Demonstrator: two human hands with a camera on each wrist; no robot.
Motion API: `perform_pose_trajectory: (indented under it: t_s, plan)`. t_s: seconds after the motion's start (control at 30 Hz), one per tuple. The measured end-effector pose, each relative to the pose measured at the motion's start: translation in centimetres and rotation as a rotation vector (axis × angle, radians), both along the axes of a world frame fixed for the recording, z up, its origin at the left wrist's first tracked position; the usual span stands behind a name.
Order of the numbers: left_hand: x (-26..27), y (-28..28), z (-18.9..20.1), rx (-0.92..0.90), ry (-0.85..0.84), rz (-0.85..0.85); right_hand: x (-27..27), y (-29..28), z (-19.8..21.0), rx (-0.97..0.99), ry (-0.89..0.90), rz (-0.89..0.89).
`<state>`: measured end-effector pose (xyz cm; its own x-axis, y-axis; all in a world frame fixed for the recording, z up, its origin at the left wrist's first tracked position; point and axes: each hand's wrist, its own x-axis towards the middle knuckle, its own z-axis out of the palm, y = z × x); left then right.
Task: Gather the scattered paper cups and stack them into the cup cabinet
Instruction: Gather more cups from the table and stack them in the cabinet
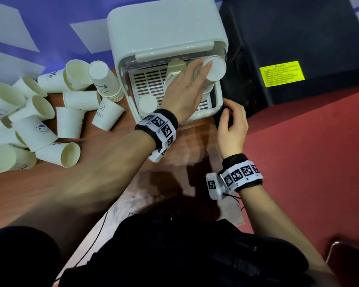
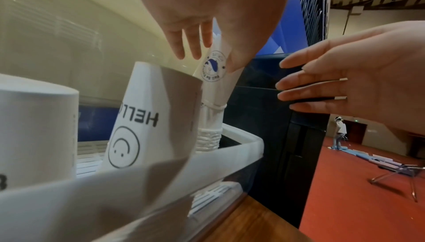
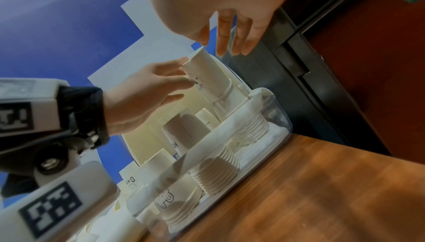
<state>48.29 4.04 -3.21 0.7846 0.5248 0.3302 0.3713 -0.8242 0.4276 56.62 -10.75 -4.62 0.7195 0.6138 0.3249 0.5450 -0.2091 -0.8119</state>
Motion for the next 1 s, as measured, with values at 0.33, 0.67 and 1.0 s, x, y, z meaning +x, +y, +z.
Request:
perform_pose_trajectory:
  t_s: [0.33,0.67,1.0]
  plan:
    - [0.9,0.3,-0.2,-0.104,0.118,-0.032,0.0,1.1,0.0,-0.055,0.038,0.014]
    - [3.3,1.3,-0.1,-0.186,0.054,-0.034,0.1,1.4,-0.2,-0.054,0.097,0.006]
    - [1.5,1.9,-1.5,-0.142,0.307,0.108,0.6,0.6,-0.8,-0.091,0.103,-0.026]
